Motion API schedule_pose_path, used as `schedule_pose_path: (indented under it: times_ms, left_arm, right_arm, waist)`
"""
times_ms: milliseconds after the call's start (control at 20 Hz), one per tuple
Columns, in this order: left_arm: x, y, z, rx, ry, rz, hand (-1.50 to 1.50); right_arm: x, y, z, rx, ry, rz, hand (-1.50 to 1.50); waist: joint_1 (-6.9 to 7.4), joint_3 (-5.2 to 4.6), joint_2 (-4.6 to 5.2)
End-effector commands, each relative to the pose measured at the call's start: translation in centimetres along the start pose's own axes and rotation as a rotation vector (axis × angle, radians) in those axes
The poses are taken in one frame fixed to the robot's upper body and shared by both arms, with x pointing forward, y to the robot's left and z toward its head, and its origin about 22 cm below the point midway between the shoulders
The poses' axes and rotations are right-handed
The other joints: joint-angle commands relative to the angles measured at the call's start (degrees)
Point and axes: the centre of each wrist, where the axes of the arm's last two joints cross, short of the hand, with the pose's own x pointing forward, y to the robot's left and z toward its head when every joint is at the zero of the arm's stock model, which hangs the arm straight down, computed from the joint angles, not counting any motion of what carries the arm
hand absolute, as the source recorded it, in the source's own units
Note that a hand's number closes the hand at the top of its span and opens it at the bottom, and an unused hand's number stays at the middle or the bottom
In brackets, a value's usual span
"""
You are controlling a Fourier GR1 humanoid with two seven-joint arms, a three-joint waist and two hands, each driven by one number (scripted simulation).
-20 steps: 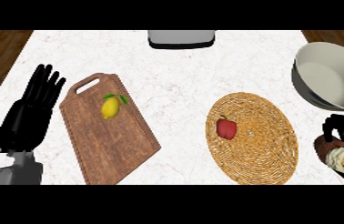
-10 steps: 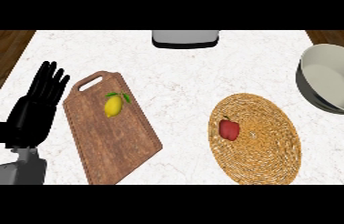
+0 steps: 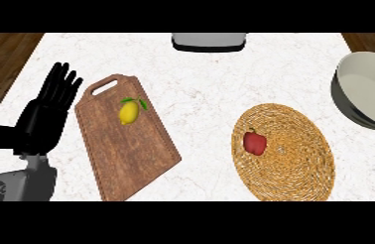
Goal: Pick the cupcake from the placemat and place it in the bowl
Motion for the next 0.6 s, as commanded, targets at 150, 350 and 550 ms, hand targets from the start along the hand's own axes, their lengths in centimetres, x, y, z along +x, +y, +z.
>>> schedule_pose_path:
  times_ms: [150,350,550]
  left_arm:
    - [0.7,-1.2,0.2,-0.041,-0.004,0.013,0.00]
    - [0.3,-0.4,0.0,-0.011,-0.020,0.001,0.00]
    - [1.5,-0.2,-0.4,-0.027,-0.016,0.008,0.00]
  right_arm:
    - [-2.9,1.2,-4.6,-0.038,0.045,-0.106,1.50]
    - [-5.2,3.5,-5.1,-0.024,0.039,-0.126,1.50]
    - [-3.2,5.4,-7.9,0.014,0.057,-0.057,1.50]
  waist:
    - [1.34,0.08,0.29]
    - [1.39,0.13,0.48]
    - [1.84,0.12,0.51]
